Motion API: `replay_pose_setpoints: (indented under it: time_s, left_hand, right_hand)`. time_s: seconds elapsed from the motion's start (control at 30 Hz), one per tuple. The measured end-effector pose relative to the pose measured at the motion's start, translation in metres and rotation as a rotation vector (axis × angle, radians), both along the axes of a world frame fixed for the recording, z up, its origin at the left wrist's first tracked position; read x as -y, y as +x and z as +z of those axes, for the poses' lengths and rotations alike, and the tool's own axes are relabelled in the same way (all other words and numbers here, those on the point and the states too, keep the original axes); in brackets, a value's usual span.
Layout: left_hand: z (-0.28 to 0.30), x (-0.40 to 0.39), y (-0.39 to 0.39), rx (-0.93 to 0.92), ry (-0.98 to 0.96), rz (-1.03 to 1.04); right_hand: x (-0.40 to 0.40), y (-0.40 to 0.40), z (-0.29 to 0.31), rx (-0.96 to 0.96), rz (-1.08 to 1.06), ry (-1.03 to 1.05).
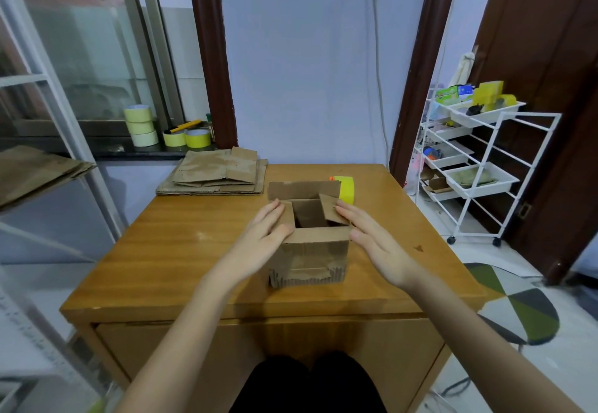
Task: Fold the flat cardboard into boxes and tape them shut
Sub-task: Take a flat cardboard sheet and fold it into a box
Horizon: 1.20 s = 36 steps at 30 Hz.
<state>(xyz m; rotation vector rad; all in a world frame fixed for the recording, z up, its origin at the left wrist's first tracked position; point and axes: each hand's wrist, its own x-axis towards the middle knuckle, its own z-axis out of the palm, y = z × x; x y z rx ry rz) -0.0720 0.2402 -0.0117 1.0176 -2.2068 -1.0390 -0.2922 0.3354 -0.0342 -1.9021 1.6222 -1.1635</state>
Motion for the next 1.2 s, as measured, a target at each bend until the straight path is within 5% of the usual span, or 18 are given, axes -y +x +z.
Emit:
replay_pose_setpoints:
  time_s: [0.33, 0.43, 0.57, 0.9, 1.2]
  left_hand:
    - [0.005, 0.009, 0.000, -0.123, 0.170, 0.005]
    - [-0.034, 0.046, 0.010, -0.209, 0.257, -0.041]
    - [0.001, 0.004, 0.004, -0.221, 0.188, 0.030]
    - [-0.012, 0.012, -0.003, -0.346, -0.094, 0.206]
    - [-0.009, 0.018, -0.005, -0.379, 0.028, 0.261]
  right_hand:
    - [0.005, -0.004, -0.004, -0.093, -0.013, -0.008]
    - [0.010, -0.004, -0.006, -0.037, -0.025, -0.016]
    - [0.017, -0.003, 0.000, -0.005, -0.058, -0.050]
    - [0.022, 0.008, 0.005, 0.147, -0.133, -0.100]
    - [0.029, 0.010, 0.016, 0.338, -0.131, 0.019]
